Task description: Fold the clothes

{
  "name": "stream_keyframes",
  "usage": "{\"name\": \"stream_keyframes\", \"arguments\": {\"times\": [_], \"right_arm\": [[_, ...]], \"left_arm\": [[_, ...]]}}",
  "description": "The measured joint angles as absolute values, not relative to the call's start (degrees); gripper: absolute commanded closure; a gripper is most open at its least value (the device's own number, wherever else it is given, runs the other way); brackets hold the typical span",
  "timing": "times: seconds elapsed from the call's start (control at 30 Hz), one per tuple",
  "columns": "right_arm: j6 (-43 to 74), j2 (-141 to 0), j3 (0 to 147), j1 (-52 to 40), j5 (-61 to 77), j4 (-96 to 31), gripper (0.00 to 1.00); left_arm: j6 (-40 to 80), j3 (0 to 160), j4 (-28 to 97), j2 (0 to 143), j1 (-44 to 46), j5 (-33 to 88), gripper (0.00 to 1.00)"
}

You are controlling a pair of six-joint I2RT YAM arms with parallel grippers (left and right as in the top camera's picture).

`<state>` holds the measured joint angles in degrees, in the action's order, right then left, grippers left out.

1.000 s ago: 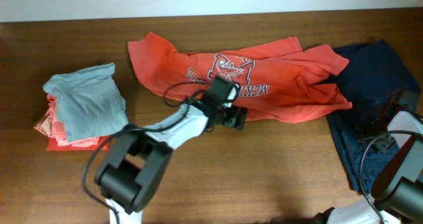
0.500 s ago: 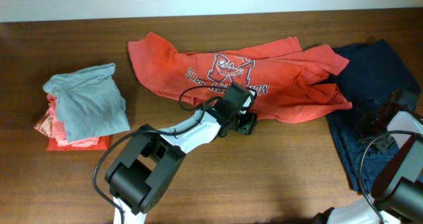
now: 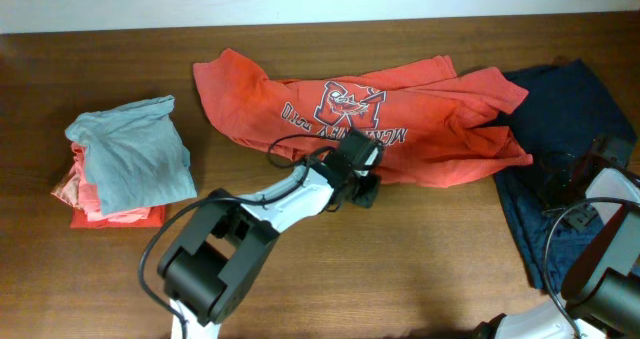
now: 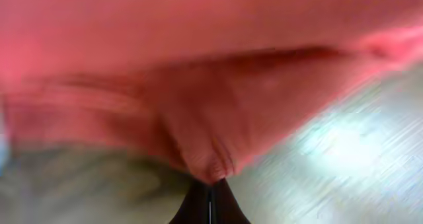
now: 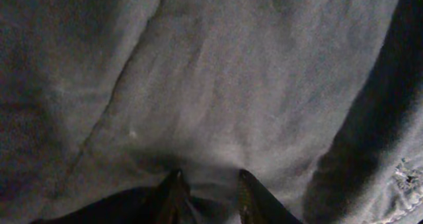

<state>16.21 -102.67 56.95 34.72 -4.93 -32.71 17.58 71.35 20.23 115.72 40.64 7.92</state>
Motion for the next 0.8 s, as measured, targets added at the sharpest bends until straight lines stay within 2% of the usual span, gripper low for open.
{"name": "stream_keyframes", "arguments": {"times": [0.13, 0.3, 0.5, 0.63, 0.8], "right_arm": [[16.25, -102.67, 56.95, 34.72, -4.93, -32.71, 0.67], [16.25, -102.67, 56.95, 34.72, -4.93, -32.67, 0.67], [16.23, -102.59, 56.84, 34.72, -4.93, -32.51, 0.67], [16.21, -102.59, 56.84, 34.72, -4.93, -32.51, 0.67], [16.21, -102.59, 56.82, 34.72, -4.95, -32.51, 0.67]], "left_arm": [[17.61, 70.87, 32.47, 111.37, 37.58, 3.88, 1.0], [17.58, 70.59, 49.19, 99.44, 30.79, -2.46, 1.0], [17.85, 70.85, 63.81, 91.92, 22.15, -5.98, 1.0], [18.57, 70.65, 67.09, 91.92, 17.26, -8.54, 1.0], [20.23, 70.57, 63.09, 91.92, 8.23, -12.36, 1.0]]}}
